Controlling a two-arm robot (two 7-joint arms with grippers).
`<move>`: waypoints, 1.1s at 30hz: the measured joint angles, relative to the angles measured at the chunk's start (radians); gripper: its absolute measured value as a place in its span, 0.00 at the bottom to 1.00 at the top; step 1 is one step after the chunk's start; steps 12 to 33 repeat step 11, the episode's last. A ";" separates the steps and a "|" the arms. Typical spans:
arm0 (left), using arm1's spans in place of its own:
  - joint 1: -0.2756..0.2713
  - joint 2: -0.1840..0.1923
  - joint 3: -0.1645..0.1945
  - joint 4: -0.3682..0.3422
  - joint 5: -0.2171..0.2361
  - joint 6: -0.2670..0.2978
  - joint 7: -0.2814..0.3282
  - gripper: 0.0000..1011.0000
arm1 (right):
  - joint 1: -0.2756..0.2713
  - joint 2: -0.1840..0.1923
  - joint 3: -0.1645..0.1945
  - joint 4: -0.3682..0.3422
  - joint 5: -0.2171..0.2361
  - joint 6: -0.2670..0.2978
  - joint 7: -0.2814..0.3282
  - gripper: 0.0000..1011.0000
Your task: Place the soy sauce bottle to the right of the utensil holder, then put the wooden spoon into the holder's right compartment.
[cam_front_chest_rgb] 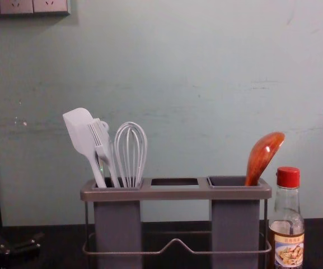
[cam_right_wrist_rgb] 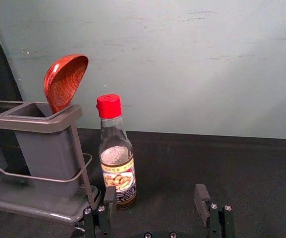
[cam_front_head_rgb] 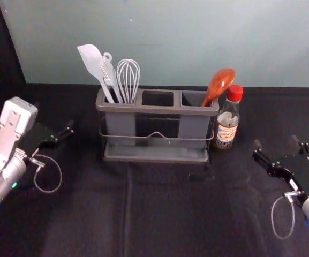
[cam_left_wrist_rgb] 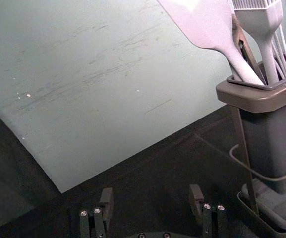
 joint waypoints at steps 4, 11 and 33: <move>0.000 0.000 0.000 0.000 0.000 0.000 0.000 0.99 | 0.000 0.000 0.000 0.000 0.000 0.000 0.000 0.99; 0.000 0.000 0.000 0.000 0.000 0.000 0.000 0.99 | 0.000 0.000 0.000 0.000 0.000 0.000 0.000 0.99; 0.000 0.000 0.000 0.000 0.000 0.000 0.000 0.99 | 0.000 0.000 0.000 0.000 0.000 0.000 0.000 0.99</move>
